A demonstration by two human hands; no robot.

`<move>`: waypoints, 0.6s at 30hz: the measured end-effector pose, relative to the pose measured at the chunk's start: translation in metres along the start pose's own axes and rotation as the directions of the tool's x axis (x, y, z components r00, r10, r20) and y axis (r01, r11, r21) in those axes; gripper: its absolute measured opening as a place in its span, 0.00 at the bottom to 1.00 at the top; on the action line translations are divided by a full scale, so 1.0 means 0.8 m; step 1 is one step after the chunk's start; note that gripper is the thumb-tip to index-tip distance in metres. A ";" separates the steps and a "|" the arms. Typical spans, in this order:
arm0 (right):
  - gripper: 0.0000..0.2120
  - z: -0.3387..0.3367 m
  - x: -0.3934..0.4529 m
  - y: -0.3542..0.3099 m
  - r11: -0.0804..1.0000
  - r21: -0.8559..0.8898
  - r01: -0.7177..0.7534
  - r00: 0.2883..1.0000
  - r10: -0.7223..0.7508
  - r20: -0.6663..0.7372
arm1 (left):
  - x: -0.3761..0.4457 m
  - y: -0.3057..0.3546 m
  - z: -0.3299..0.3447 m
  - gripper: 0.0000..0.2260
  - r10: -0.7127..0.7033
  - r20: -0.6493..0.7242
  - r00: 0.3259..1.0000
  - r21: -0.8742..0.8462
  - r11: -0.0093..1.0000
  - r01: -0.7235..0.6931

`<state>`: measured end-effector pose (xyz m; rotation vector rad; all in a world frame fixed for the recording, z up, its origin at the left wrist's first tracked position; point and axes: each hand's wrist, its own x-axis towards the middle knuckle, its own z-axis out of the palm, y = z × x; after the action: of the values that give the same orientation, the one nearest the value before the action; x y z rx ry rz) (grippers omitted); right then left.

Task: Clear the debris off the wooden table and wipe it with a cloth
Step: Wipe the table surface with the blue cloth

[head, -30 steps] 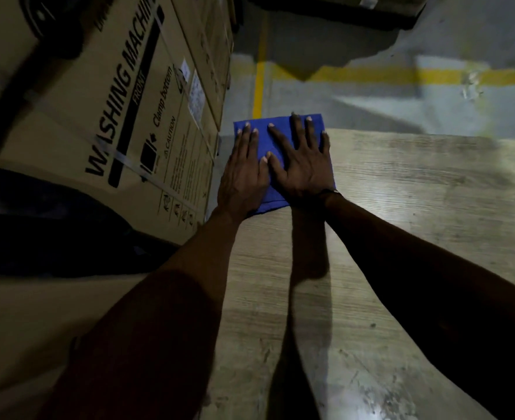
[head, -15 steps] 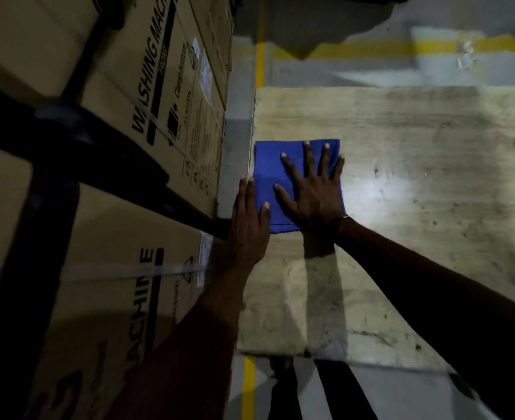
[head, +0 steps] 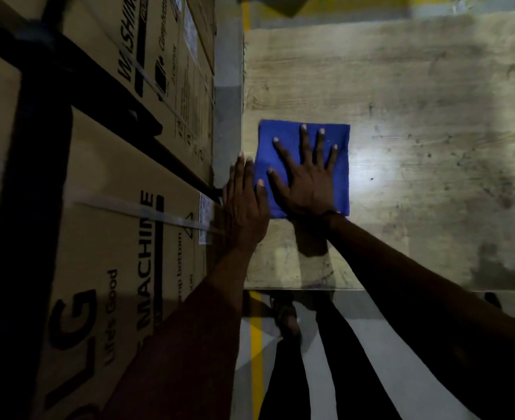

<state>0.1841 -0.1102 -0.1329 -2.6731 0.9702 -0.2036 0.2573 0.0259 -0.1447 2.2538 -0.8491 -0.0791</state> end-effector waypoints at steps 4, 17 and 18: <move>0.32 -0.016 -0.062 0.024 0.997 0.003 0.074 0.997 -0.074 0.034 | 0.000 0.002 -0.001 0.26 0.000 0.022 1.000 0.034 0.999 -0.001; 0.36 -0.036 -0.103 0.058 0.999 -0.040 -0.007 1.000 0.008 0.011 | 0.003 0.012 -0.008 0.30 0.039 0.151 0.988 0.265 0.961 -0.079; 0.36 -0.040 -0.126 0.069 0.999 -0.049 -0.023 1.000 0.024 0.011 | 0.000 0.013 -0.009 0.30 0.032 0.158 0.987 0.257 0.964 -0.072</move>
<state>0.0665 -0.0927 -0.1237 -2.7026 1.0154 -0.1610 0.2535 0.0247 -0.1327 2.4948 -1.0528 -0.1219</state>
